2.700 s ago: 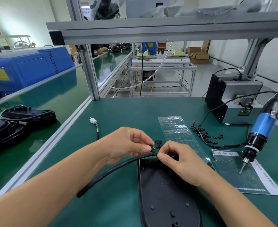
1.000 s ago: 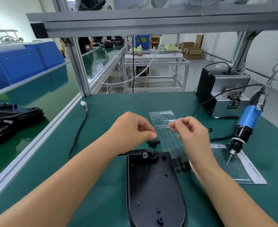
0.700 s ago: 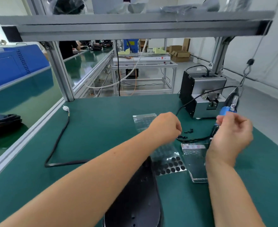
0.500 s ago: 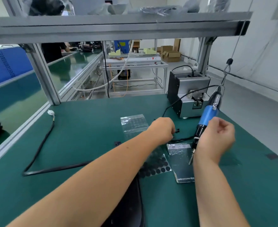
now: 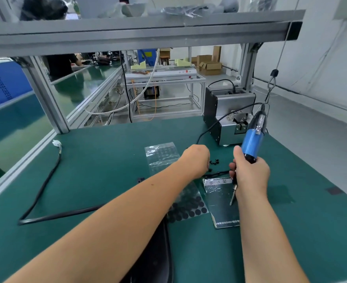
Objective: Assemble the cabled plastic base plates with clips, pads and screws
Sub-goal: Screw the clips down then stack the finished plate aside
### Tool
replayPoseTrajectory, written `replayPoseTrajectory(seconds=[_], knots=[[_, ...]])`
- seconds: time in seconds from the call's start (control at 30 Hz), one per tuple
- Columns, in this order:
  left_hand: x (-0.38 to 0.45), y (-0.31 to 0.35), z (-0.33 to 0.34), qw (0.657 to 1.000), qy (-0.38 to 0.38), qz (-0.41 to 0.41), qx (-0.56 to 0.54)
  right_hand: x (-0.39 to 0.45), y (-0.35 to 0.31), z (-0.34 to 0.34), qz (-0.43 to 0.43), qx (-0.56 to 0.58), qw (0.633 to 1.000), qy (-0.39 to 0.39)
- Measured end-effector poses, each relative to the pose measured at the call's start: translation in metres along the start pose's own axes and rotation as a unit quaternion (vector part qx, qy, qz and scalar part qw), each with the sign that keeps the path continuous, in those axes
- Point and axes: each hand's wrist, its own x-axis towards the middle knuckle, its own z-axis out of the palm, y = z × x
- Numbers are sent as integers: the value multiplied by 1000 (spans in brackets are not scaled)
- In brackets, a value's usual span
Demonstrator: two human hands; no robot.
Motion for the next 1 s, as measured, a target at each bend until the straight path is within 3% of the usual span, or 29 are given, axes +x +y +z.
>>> replayPoseTrajectory(seconds=[0.1,0.23,0.3,0.43,0.53,0.63,0.83,1.0], knots=[[-3,-2,-7,999,12,-4,-30,-2,-5,-1,20,64,998,-15],[-14,-8,-30,978,36,-23,-203,-16,-23,-2,90,223,966,-96],[-29,-17,-44,937,41,-20,-345,-24,-33,-2,118,316,928,-156],[-70,-43,-70,810,-5,-43,-585,-45,-46,7,92,356,897,-245],[-101,-59,-78,718,-24,-72,-692,-66,-56,25,84,377,874,-295],[-129,-67,-76,653,-23,-96,-751,-87,-71,46,84,394,858,-319],[-175,-77,-65,558,19,-103,-823,-122,-95,71,66,457,820,-339],[-194,-75,-58,537,22,-79,-840,-142,-103,79,28,458,816,-351]])
